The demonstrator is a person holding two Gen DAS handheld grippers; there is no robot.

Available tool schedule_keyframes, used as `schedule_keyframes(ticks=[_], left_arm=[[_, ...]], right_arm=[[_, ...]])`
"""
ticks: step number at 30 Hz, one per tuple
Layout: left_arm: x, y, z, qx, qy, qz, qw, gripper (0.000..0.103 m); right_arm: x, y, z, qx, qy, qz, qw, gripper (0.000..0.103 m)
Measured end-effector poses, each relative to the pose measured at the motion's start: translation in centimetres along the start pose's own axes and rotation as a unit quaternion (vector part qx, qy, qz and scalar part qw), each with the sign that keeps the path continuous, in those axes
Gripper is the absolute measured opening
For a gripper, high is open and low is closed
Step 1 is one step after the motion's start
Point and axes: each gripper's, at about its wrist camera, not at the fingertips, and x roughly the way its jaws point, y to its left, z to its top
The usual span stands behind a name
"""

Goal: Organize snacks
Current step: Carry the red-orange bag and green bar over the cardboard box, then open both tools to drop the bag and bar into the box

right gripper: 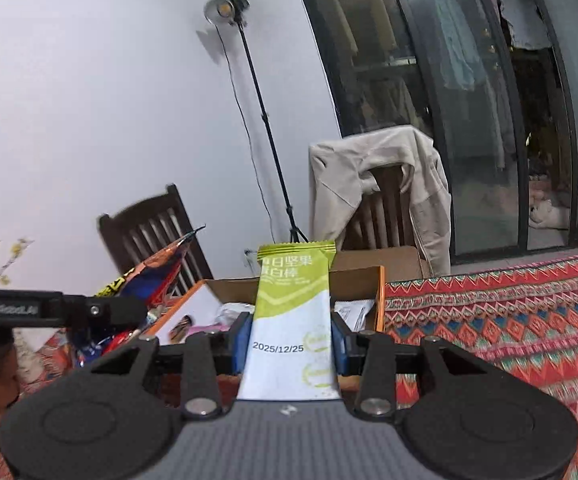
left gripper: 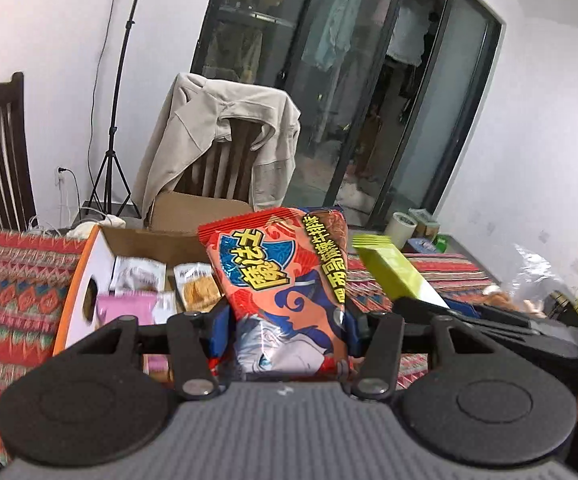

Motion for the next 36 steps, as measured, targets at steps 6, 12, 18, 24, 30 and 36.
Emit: schedule_keyframes(ticks=[6, 12, 18, 24, 30, 36], left_arm=[[7.8, 1.8, 1.4, -0.028, 0.050, 0.025, 0.9980, 0.053], [13.5, 4.2, 0.2, -0.068, 0.092, 0.029, 0.9930, 0.053], [16.4, 5.5, -1.4, -0.075, 0.105, 0.026, 0.9913, 0.053], [18.7, 5.0, -2.5, -0.079, 0.128, 0.033, 0.9881, 0.053], [19.1, 3.8, -3.0, -0.077, 0.132, 0.023, 0.9880, 0.073], [15.7, 3.5, -2.7, -0.045, 0.113, -0.007, 0.9926, 0.079]], right_arm=[[9.1, -0.7, 2.7, -0.020, 0.050, -0.051, 0.997, 0.039], [15.1, -0.6, 1.4, -0.025, 0.088, -0.061, 0.994, 0.039], [18.5, -1.4, 0.0, -0.028, 0.102, -0.083, 0.991, 0.042], [18.0, -2.0, -0.7, -0.041, 0.082, -0.112, 0.989, 0.042], [15.4, -2.6, 0.1, -0.044, 0.057, -0.106, 0.992, 0.061], [11.8, -2.4, 0.8, -0.061, 0.039, -0.103, 0.992, 0.072]])
